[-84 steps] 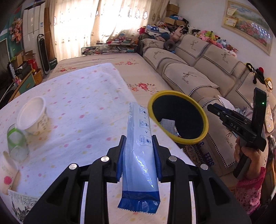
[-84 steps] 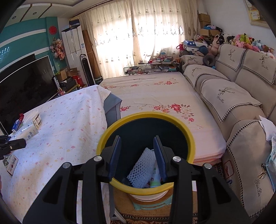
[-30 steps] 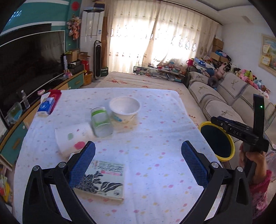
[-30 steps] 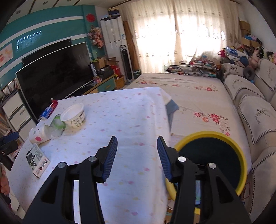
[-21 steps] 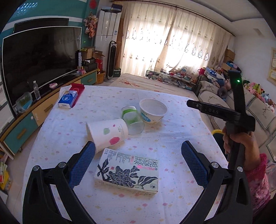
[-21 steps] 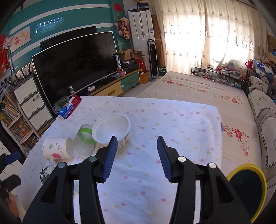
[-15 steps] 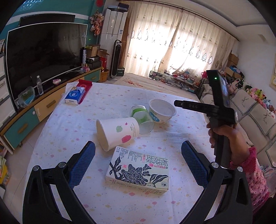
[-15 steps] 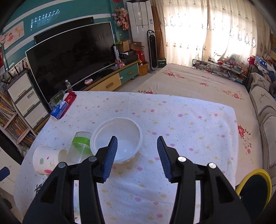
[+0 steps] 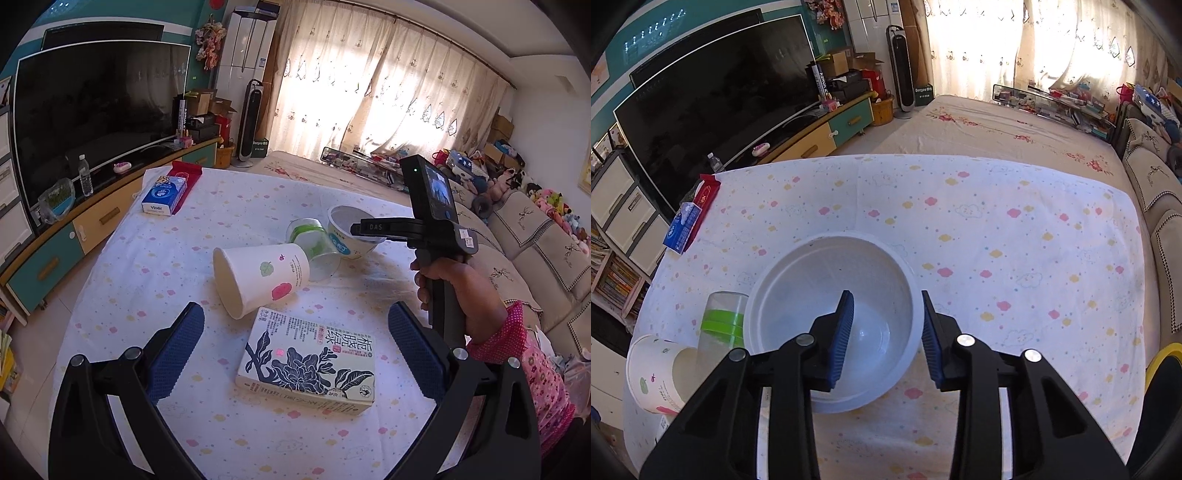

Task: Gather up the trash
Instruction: 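Grasp the white plastic bowl by its rim with the right gripper, then carry the white bowl into the bin and open the right gripper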

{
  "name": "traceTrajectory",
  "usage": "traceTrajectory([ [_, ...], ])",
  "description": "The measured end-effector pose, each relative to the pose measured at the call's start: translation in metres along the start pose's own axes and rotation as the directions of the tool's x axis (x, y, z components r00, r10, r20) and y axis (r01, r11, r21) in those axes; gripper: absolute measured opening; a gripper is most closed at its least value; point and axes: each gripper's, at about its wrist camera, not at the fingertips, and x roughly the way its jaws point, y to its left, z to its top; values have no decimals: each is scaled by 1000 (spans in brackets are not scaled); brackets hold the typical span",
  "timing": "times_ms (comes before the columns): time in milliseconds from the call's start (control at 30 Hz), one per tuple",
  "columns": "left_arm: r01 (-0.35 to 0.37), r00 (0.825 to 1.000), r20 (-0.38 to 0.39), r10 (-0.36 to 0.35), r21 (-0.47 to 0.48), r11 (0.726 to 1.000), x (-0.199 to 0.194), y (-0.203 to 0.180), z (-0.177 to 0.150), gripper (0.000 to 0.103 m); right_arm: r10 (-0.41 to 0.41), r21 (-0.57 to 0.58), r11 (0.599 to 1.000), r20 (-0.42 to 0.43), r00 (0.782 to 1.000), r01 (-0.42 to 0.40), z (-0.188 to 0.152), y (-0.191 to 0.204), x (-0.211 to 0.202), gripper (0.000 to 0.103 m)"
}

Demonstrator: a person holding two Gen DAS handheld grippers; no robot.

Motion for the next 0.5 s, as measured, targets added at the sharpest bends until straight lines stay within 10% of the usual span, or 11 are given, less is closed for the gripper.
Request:
traceTrajectory([
  [233,5,1000,-6,-4,13,1000,3,-8,-1,98,35,30,999,5,999,-35,-3,-7,-7,8],
  [500,15,1000,-7,-15,22,1000,4,-14,-3,98,46,48,998,49,998,-48,-17,-22,-38,7],
])
